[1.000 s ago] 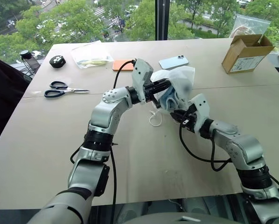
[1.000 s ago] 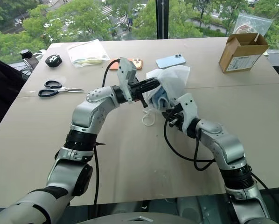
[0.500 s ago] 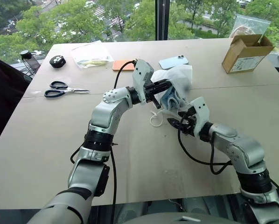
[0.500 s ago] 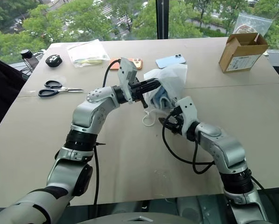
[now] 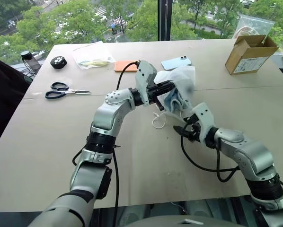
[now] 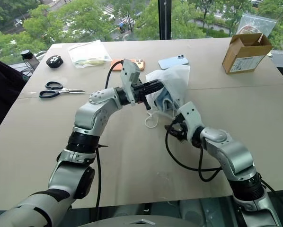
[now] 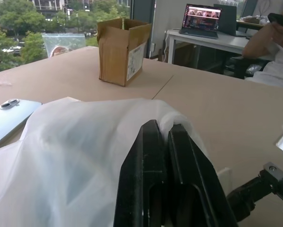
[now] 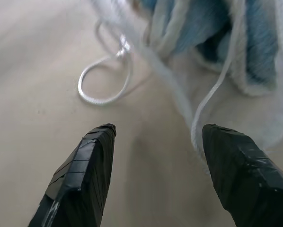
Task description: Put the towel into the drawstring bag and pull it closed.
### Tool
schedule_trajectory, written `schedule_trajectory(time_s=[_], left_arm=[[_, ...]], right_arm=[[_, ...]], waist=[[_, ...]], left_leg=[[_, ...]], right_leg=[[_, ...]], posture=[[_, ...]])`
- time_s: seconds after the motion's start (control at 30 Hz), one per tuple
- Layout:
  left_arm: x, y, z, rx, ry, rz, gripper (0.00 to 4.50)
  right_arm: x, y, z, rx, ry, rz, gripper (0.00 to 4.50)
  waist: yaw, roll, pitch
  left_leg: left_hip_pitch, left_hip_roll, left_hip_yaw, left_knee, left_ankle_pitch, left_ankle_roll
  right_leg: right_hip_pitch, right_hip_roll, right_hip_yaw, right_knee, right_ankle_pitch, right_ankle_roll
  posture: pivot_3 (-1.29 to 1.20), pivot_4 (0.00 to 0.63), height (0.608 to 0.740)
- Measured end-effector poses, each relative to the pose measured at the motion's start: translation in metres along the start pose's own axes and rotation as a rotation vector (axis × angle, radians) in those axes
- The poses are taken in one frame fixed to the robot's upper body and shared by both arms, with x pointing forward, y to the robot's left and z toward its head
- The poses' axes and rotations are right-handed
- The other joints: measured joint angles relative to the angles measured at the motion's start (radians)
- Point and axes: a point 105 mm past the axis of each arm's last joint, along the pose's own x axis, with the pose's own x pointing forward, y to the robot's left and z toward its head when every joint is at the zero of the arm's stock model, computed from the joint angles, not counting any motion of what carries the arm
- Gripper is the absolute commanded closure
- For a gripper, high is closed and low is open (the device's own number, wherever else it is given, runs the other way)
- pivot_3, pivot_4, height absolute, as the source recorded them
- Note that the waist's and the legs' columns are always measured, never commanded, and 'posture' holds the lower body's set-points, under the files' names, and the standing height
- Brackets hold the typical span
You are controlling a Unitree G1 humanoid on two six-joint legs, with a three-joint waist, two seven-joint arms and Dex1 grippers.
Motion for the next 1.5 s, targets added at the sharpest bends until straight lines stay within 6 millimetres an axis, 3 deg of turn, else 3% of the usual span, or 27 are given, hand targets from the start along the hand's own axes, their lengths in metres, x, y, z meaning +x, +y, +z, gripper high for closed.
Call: schedule_trajectory(time_s=[0.1,0.13,0.23,0.37,0.9,1.03,1.33,1.5], left_arm=[[0.000,0.000,0.000,0.000,0.000,0.000,4.50],[0.000,0.000,-0.001,-0.001,0.001,0.001,4.50],[-0.001,0.000,-0.004,-0.009,0.005,0.003,4.50],[-0.001,0.000,-0.004,-0.010,0.004,0.003,4.50],[-0.001,0.000,-0.004,-0.010,0.005,0.002,4.50],[-0.001,0.000,-0.004,-0.010,0.005,0.002,4.50],[-0.001,0.000,-0.004,-0.010,0.005,0.003,4.50],[-0.001,0.000,-0.004,-0.010,0.005,0.003,4.50]], right_arm=[[-0.001,-0.003,0.000,-0.014,-0.005,-0.016,1.38],[0.000,-0.003,0.001,-0.009,-0.009,-0.015,1.61],[0.001,0.001,0.003,0.023,-0.033,0.006,2.64],[0.002,0.008,0.003,0.054,-0.048,0.045,4.46],[0.004,0.007,0.001,0.126,-0.071,0.045,4.46],[0.005,0.004,-0.002,0.132,-0.057,0.033,2.67],[0.010,0.002,-0.006,0.152,-0.047,0.023,2.67],[0.022,0.005,0.004,0.176,-0.089,0.040,2.67]], waist=[[0.000,0.000,0.000],[0.000,0.000,0.000],[0.000,0.000,0.000],[0.000,0.000,0.000],[0.000,0.000,0.000],[0.000,0.000,0.000],[0.000,0.000,0.000],[-0.002,0.000,0.000]], left_leg=[[0.000,0.000,0.000,0.000,0.000,0.000],[0.000,0.000,0.000,0.000,0.000,0.000],[0.000,0.000,0.000,0.000,0.000,0.000],[0.000,0.000,0.000,0.000,0.000,0.000],[0.000,0.000,0.000,0.000,0.000,0.000],[0.000,0.000,0.000,0.000,0.000,0.000],[0.000,0.000,0.000,0.000,0.000,0.000],[0.000,0.000,0.000,0.000,0.000,0.000]], right_leg=[[0.000,0.000,0.000,0.000,0.000,0.000],[0.000,0.000,0.000,0.000,0.000,0.000],[0.000,0.000,0.000,0.000,0.000,0.000],[0.000,0.000,0.000,0.000,0.000,0.000],[0.000,0.000,0.000,0.000,0.000,0.000],[0.000,0.000,0.000,0.000,0.000,0.000],[0.000,0.000,0.000,0.000,0.000,0.000],[0.000,0.000,0.000,0.001,0.000,0.000]], posture=[[0.00,0.150,0.740],[0.00,0.150,0.740],[0.00,0.150,0.740],[0.00,0.150,0.740],[0.00,0.150,0.740],[0.00,0.150,0.740],[0.00,0.150,0.740],[0.00,0.150,0.740]])
